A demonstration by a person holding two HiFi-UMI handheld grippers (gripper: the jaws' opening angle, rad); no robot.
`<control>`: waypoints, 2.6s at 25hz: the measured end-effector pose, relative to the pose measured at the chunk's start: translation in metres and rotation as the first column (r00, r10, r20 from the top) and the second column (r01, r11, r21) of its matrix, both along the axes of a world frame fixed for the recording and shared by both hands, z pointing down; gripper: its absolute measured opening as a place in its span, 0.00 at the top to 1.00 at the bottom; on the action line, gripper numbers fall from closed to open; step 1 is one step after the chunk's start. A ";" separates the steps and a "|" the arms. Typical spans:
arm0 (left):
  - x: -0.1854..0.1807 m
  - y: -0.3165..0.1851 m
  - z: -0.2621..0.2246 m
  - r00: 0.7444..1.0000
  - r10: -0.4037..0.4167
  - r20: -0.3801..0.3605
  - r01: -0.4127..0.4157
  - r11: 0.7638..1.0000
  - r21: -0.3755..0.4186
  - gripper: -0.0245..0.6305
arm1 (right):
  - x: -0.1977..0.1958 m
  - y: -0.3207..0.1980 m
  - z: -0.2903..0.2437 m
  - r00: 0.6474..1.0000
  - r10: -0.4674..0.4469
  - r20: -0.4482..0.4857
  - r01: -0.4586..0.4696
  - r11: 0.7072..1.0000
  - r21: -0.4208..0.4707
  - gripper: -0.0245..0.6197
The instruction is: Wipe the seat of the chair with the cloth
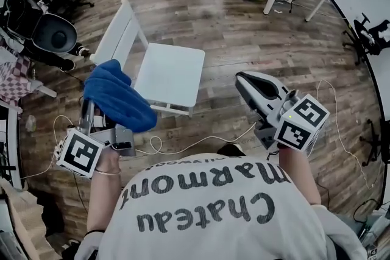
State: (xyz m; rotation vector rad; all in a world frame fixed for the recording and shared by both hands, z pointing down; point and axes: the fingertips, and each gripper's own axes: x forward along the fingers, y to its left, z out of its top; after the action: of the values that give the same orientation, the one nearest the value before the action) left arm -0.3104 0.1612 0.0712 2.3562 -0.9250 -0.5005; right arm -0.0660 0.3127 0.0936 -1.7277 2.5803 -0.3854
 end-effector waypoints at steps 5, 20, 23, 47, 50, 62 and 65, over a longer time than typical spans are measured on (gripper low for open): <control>0.040 -0.010 0.022 0.994 -0.106 -0.005 0.105 0.993 -0.048 0.91 | 0.057 -0.038 0.015 0.995 -0.096 0.021 0.097 0.995 -0.025 0.94; 0.127 -0.010 0.054 0.889 -0.455 -0.059 0.440 0.882 -0.170 0.91 | 0.191 -0.145 0.012 0.927 -0.366 0.085 0.372 0.926 -0.063 0.94; 0.137 -0.005 0.069 0.879 -0.477 -0.016 0.463 0.860 -0.216 0.91 | 0.193 -0.165 0.022 0.904 -0.412 0.117 0.421 0.904 -0.073 0.94; 0.069 -0.212 0.164 0.746 -0.665 -0.033 0.608 0.700 -0.374 0.91 | 0.106 -0.418 0.104 0.753 -0.637 0.164 0.652 0.689 -0.316 0.94; 0.052 -0.229 0.199 0.705 -0.708 0.041 0.654 0.627 -0.422 0.91 | 0.084 -0.449 0.114 0.724 -0.664 0.185 0.683 0.653 -0.328 0.94; 0.016 -0.235 0.407 0.510 -0.760 0.403 0.829 0.311 -0.464 0.91 | 0.030 -0.483 0.252 0.572 -0.760 0.309 0.768 0.364 -0.528 0.94; 0.016 -0.226 0.464 0.497 -0.687 0.531 0.833 0.207 -0.513 0.91 | 0.012 -0.473 0.285 0.486 -0.806 0.339 0.790 0.240 -0.564 0.94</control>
State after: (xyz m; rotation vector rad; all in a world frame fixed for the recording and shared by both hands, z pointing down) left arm -0.2947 -0.0645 0.5352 1.0351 -1.9850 -0.1574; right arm -0.0544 -0.1602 0.3786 -0.0773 3.3655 -1.4577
